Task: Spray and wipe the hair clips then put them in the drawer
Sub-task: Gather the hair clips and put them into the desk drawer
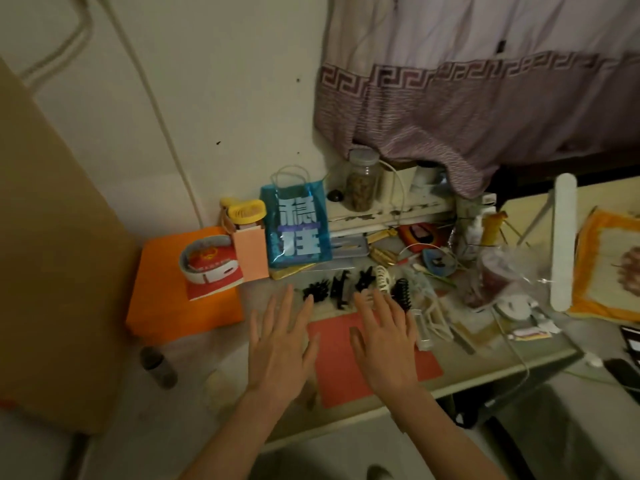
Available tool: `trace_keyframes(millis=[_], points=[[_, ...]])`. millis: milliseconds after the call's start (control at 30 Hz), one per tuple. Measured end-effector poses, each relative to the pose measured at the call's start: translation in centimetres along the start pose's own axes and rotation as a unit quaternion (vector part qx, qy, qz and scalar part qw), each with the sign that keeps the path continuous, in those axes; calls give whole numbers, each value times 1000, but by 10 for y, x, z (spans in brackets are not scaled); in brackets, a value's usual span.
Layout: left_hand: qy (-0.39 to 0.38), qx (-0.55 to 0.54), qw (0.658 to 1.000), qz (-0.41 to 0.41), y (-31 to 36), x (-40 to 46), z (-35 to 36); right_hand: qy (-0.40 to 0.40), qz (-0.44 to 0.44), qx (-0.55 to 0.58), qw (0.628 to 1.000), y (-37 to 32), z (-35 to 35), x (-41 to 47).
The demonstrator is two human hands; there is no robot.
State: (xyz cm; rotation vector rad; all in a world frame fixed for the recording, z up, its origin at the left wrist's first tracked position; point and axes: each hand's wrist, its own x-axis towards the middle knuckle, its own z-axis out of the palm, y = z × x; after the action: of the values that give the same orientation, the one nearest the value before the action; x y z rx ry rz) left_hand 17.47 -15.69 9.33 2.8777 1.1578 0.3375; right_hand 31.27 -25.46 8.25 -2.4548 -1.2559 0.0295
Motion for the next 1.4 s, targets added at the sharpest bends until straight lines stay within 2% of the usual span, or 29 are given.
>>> trace_keyframes(millis=[200,333,500,633,1067,1200,1233,1300,1400], points=[[-41,1,999,-28,55,68,44,-42,10,-23,999,80,7,64],[-99,-11,993,-57,87,105,69,-69,4,-43,997,122,5,104],[-157,-7,984,-86,105,142,89,-37,-12,-39,998,149,7,141],[-182,-7,977,-107,107,160,105,-83,-28,-36,996,164,23,163],[-243,-1,962,-127,33,192,167,-232,-4,-16,973,153,101,207],[-241,23,960,-142,7,202,194,-230,-20,-4,973,140,120,220],[-260,31,955,-140,0,202,205,-228,-17,6,973,137,124,223],[-291,37,944,-151,-10,202,221,-253,-9,0,967,134,132,226],[-280,41,948,-148,-20,207,233,-277,-1,-15,961,134,145,232]])
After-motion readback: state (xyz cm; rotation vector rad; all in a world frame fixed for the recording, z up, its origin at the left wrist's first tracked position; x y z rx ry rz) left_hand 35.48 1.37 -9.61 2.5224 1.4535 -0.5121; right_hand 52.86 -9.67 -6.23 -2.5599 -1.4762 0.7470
